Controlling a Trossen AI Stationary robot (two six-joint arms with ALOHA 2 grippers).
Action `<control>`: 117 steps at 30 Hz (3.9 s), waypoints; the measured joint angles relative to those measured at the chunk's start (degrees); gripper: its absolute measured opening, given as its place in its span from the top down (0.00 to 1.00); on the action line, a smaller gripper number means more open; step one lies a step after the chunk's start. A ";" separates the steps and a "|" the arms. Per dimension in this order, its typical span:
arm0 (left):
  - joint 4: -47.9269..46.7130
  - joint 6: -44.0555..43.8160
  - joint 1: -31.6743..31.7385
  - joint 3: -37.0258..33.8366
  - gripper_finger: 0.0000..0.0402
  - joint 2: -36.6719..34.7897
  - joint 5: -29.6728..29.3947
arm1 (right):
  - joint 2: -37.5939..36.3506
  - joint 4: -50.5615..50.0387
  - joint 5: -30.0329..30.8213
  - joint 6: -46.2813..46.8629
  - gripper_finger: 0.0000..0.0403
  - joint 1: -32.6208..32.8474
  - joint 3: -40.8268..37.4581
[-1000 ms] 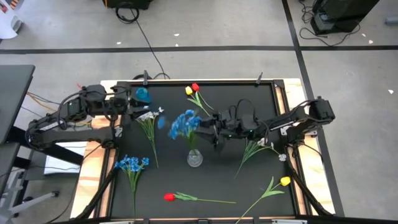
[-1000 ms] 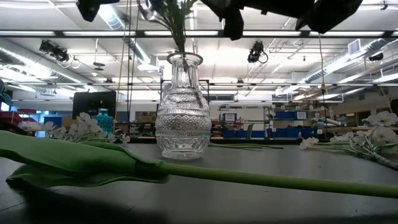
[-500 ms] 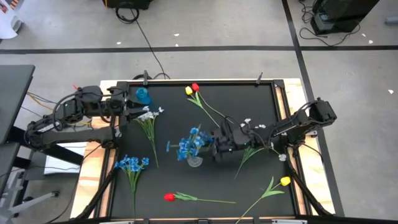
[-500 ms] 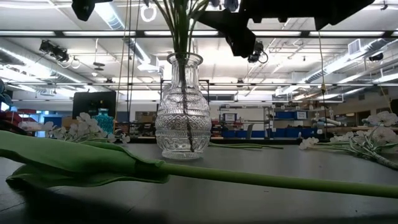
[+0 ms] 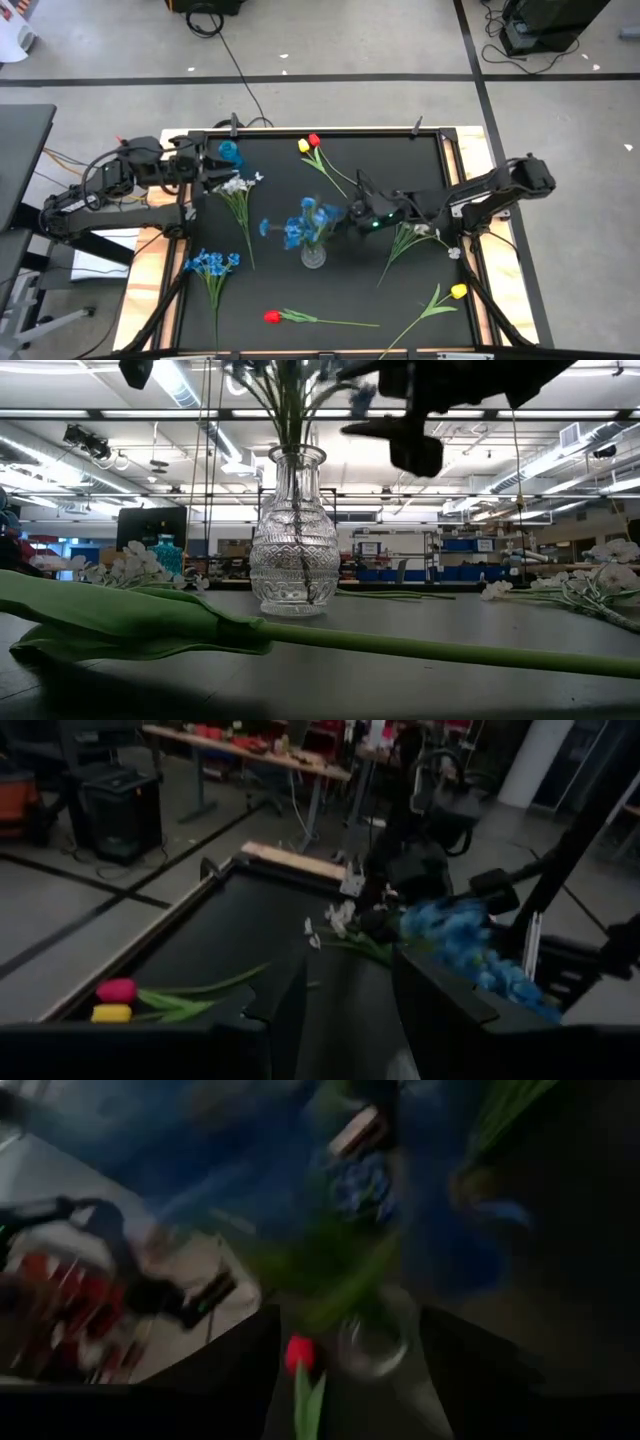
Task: Sort flowers into vase by color
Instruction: Put the right blue flower into the blue vase, then put the blue flower into the blue vase
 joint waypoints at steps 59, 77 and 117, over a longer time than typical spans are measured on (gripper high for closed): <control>-29.05 -112.81 -63.36 -0.15 0.22 41.67 -0.62 | -16.06 -27.88 -2.98 5.83 0.44 -4.83 0.00; -21.99 -112.04 -63.32 -8.28 0.22 47.39 -0.96 | -16.05 -27.62 -7.68 6.75 0.44 -5.65 0.00; -30.52 -112.80 -62.88 1.30 0.85 50.14 -5.40 | -16.04 -23.21 -5.48 8.71 0.44 -6.15 0.00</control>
